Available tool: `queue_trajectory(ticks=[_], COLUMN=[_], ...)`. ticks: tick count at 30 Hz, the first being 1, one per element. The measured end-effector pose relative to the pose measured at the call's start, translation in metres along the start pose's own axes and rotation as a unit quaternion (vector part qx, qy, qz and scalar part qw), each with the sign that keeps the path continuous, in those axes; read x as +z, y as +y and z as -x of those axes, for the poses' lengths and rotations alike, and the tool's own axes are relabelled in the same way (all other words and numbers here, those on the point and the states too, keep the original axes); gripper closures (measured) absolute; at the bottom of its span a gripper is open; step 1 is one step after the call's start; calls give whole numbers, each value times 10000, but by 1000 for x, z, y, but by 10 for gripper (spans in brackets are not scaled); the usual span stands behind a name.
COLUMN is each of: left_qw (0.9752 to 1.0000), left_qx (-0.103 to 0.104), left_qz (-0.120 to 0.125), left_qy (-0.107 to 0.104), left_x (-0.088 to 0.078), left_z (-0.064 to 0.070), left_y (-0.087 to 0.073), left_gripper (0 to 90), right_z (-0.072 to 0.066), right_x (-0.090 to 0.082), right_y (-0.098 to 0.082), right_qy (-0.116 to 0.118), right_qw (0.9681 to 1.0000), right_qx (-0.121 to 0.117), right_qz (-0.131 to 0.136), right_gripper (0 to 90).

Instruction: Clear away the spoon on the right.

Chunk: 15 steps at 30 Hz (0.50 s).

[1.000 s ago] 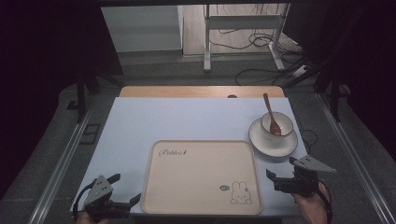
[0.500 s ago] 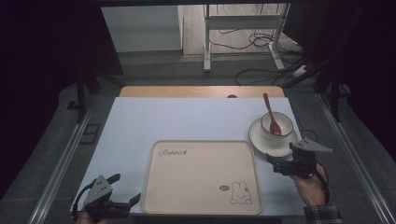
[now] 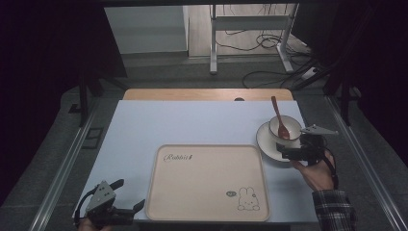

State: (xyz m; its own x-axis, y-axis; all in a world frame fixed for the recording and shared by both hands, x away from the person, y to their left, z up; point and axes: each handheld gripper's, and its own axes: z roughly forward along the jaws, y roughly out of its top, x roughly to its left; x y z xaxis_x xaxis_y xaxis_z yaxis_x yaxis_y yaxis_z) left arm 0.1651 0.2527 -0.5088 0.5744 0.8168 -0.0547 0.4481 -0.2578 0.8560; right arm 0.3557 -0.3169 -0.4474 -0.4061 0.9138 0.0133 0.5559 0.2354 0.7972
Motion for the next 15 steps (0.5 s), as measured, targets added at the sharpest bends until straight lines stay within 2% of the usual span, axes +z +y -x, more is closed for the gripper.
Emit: queue_trajectory(ticks=[8,15], left_qw=[10000,10000], left_qx=[5,-3], left_qz=[0,13], left_qy=[-7,-21], left_x=[0,0], left_z=[0,0], left_y=[0,0], left_gripper=[0,0], right_z=[9,16], right_x=[9,21], right_y=[16,36], right_qy=[-36,-228], right_qw=[10000,9995], right_qx=[27,-128], right_qz=[-86,-167], right_gripper=[56,181])
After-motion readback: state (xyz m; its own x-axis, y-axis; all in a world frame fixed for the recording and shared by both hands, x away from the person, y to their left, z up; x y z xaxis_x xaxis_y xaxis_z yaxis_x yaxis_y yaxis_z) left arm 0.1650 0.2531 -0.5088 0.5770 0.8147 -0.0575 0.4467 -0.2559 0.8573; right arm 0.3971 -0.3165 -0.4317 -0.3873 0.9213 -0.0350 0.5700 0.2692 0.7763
